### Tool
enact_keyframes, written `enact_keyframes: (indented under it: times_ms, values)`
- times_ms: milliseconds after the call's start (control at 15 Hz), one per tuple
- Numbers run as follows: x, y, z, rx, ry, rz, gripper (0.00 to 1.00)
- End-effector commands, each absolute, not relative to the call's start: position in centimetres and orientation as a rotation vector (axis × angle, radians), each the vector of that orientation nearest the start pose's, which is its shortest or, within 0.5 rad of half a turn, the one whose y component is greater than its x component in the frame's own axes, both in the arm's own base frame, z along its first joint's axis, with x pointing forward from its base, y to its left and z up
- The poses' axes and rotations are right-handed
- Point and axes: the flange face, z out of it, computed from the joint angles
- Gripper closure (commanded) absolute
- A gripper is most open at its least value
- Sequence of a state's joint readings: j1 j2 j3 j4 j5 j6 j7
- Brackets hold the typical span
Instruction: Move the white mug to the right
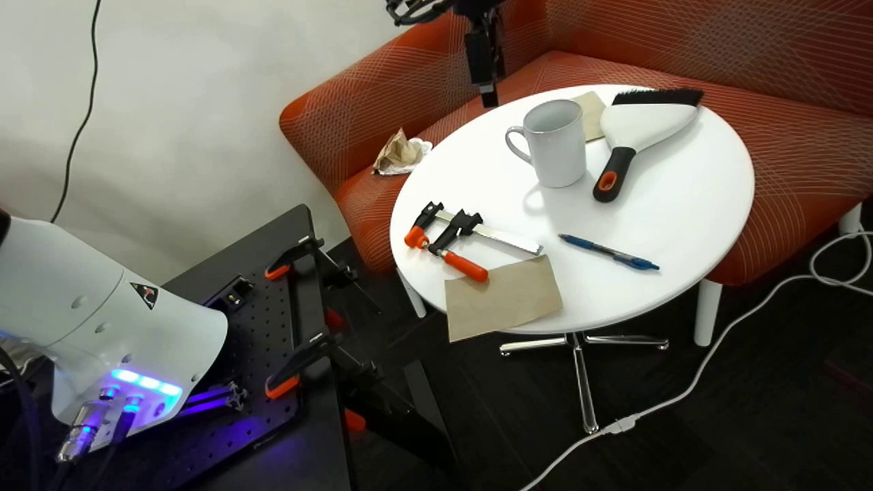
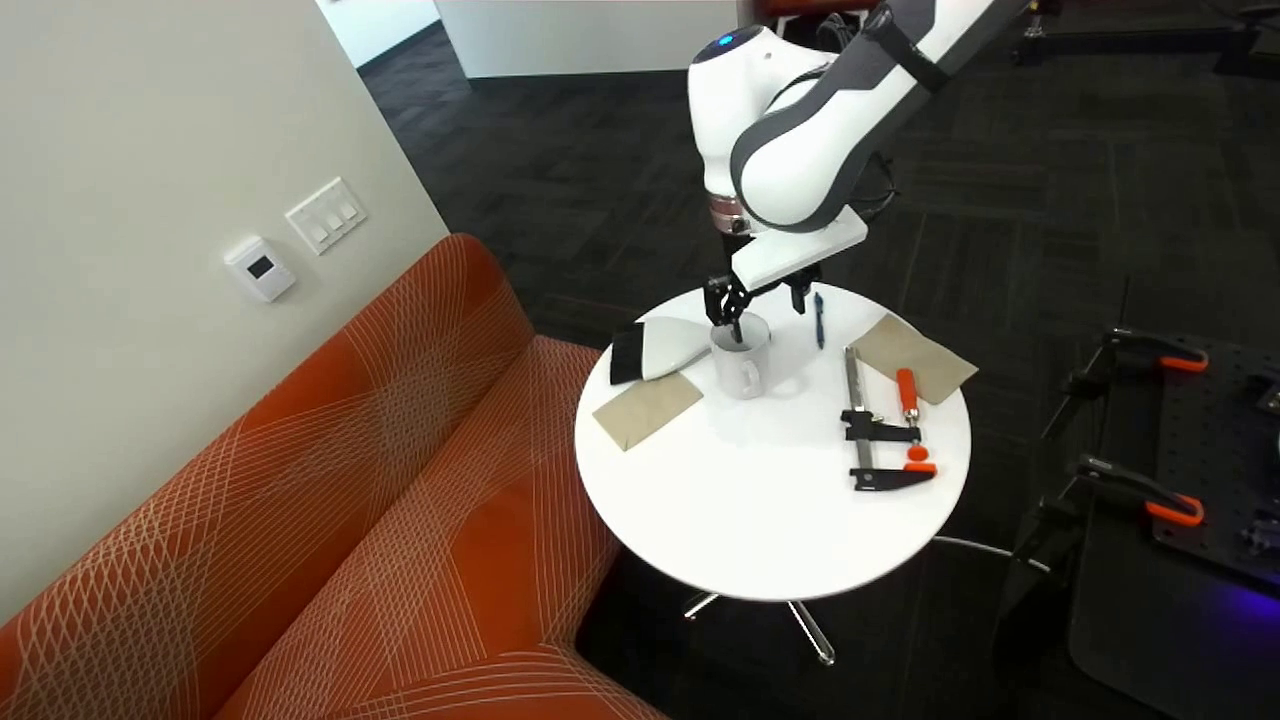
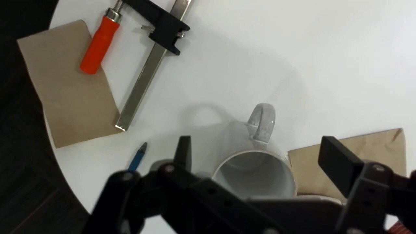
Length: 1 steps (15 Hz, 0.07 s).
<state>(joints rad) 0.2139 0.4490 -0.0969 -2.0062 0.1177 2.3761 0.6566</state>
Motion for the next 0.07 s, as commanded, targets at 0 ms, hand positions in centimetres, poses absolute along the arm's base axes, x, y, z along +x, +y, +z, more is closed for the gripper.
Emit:
enact_keyframes:
  times_ms: [0]
  values:
    - [59.41, 7.26, 22.45, -2.985, 0.955, 0.134, 0.00]
